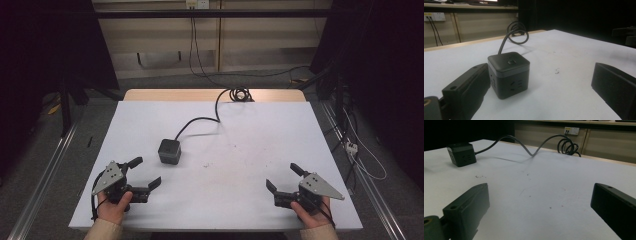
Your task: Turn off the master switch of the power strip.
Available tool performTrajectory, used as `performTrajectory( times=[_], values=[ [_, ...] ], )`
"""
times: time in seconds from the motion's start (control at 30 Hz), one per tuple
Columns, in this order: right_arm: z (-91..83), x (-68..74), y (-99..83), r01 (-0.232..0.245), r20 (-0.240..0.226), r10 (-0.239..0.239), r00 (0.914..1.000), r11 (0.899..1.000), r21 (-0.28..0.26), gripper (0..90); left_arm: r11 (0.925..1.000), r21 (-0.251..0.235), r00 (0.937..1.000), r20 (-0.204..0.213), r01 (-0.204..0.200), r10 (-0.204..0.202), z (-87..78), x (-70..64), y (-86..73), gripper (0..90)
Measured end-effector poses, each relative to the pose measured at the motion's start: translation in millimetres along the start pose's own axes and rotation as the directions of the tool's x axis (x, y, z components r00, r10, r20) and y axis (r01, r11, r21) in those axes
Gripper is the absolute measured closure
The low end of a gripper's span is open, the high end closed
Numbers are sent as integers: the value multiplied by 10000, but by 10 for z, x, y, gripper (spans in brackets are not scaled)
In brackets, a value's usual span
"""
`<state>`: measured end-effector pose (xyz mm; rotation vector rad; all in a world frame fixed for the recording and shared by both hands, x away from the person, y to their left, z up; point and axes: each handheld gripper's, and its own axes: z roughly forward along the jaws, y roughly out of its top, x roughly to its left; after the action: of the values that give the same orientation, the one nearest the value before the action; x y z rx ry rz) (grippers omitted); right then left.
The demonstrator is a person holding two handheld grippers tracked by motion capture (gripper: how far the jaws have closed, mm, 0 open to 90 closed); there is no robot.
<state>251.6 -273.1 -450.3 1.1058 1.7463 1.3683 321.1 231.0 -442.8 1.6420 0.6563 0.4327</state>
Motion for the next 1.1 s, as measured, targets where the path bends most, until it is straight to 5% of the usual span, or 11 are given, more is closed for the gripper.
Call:
performTrajectory(
  times=[1.1],
  values=[
    [-3, 3, 7, 210, -161, -210, 9997, 9998, 11, 19, 9994, 110, 9983, -489, 317, -311, 103, 4, 99, 27]
  ],
)
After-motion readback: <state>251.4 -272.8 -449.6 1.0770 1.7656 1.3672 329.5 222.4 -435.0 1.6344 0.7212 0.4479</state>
